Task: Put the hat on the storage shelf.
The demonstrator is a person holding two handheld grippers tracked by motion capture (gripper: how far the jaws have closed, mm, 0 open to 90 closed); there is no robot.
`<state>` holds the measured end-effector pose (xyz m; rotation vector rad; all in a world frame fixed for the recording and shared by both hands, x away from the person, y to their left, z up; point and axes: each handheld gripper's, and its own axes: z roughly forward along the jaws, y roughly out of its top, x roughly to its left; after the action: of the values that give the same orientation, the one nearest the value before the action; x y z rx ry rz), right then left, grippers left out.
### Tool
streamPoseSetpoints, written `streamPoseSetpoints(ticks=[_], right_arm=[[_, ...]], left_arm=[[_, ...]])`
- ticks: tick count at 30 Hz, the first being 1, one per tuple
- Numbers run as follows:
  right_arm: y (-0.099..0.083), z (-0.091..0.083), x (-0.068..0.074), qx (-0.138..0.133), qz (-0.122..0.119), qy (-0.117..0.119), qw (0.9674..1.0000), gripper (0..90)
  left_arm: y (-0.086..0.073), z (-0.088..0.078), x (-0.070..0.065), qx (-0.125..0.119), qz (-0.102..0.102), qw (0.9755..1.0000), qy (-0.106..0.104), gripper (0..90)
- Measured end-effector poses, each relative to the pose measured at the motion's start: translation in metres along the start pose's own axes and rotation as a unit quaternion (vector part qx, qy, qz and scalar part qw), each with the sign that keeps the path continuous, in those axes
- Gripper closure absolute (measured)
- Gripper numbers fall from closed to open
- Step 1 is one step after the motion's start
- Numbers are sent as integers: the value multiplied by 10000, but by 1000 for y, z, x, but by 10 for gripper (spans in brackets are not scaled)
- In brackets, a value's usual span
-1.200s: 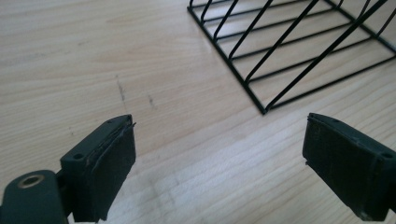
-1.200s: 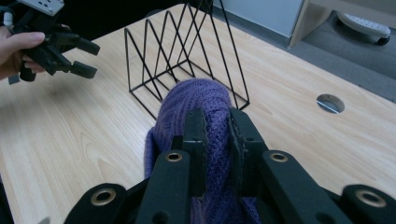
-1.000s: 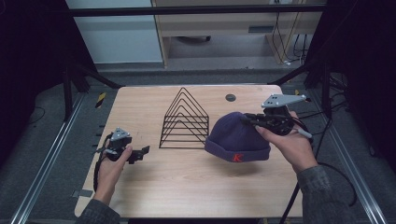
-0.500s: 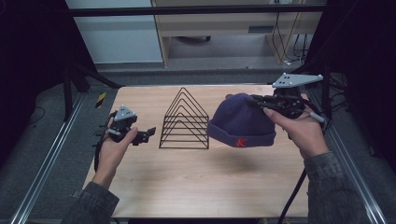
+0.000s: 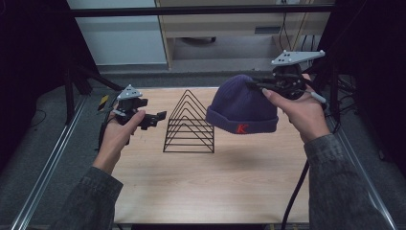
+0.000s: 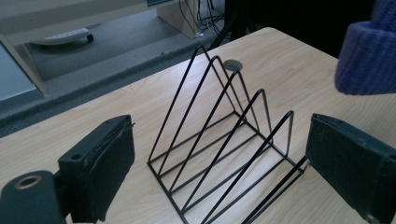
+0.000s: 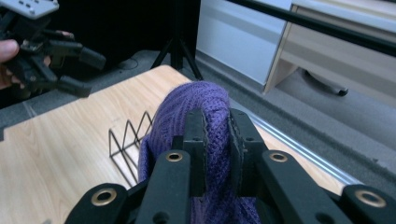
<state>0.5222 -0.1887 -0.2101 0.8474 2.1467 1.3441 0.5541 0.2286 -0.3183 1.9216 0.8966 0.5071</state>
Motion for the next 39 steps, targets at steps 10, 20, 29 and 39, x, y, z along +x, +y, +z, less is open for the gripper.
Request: streamPoseSetpoints(ticks=[10,20,29,39], right_arm=[[22,31,8,-251,-81,-84,9996,789],[44,47,13,-434,-65,-24,9990,789],[58,63,25,-440,-54,116,9989,789],[65,84,55,-406,-119,279,9987,789]], left_arm=[[31,0,-16,-133,203,9993,-280,71],[38,6,-24,-139,456,9976,-496,64],[46,11,-26,-138,479,9970,-589,61],[36,2,-21,114,621,9974,-346,56]])
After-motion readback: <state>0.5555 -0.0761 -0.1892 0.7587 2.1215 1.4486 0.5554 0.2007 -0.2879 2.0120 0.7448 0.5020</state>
